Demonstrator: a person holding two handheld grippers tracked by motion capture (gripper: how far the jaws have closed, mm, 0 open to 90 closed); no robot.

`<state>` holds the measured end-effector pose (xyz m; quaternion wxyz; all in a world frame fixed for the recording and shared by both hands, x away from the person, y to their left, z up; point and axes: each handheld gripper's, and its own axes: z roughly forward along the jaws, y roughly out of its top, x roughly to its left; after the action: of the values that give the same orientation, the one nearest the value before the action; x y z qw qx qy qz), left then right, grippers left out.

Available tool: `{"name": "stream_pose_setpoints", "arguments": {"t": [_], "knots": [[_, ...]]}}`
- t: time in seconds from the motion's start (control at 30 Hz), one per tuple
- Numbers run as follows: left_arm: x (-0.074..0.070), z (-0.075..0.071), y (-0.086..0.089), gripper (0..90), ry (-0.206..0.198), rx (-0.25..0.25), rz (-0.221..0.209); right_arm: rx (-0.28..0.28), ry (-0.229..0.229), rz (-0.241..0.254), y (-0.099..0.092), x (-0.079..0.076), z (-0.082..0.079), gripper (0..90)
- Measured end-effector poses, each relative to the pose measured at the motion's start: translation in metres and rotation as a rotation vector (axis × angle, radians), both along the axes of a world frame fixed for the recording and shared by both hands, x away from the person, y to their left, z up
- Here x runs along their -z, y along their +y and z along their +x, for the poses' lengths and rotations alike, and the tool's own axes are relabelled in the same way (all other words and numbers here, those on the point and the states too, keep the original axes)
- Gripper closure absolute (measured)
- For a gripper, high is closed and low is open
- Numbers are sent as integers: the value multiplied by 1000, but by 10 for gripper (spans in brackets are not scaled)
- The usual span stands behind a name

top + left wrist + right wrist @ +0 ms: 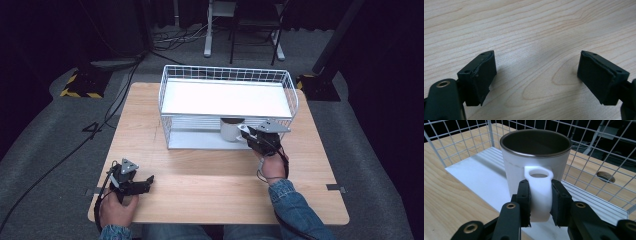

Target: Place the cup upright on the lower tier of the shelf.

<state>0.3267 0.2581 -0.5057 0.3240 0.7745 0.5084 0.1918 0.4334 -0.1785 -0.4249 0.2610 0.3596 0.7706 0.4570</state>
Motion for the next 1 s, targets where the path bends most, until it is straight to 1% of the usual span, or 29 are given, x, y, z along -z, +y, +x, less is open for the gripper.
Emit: {"name": "stream_pose_setpoints", "arguments": {"t": [0.1,0.4,0.47,0.57,0.7,0.87,0.9,1.0], "knots": [[0,0,0,160,0,0,0,8,-2,10,3,4,4,719],[0,0,0,160,-3,-1,2,19,-4,1,7,11,8,719],[0,0,0,160,-3,-1,2,25,0,8,7,14,9,719],[0,0,0,160,-3,0,2,25,3,4,8,16,10,719],[0,0,0,160,-3,-1,2,30,11,19,7,18,11,718],[0,0,0,160,-3,-1,2,30,19,11,5,20,12,716],[0,0,0,160,-3,-1,2,38,32,8,4,22,13,715],[0,0,0,160,-3,-1,2,35,27,11,3,24,13,714]]}}
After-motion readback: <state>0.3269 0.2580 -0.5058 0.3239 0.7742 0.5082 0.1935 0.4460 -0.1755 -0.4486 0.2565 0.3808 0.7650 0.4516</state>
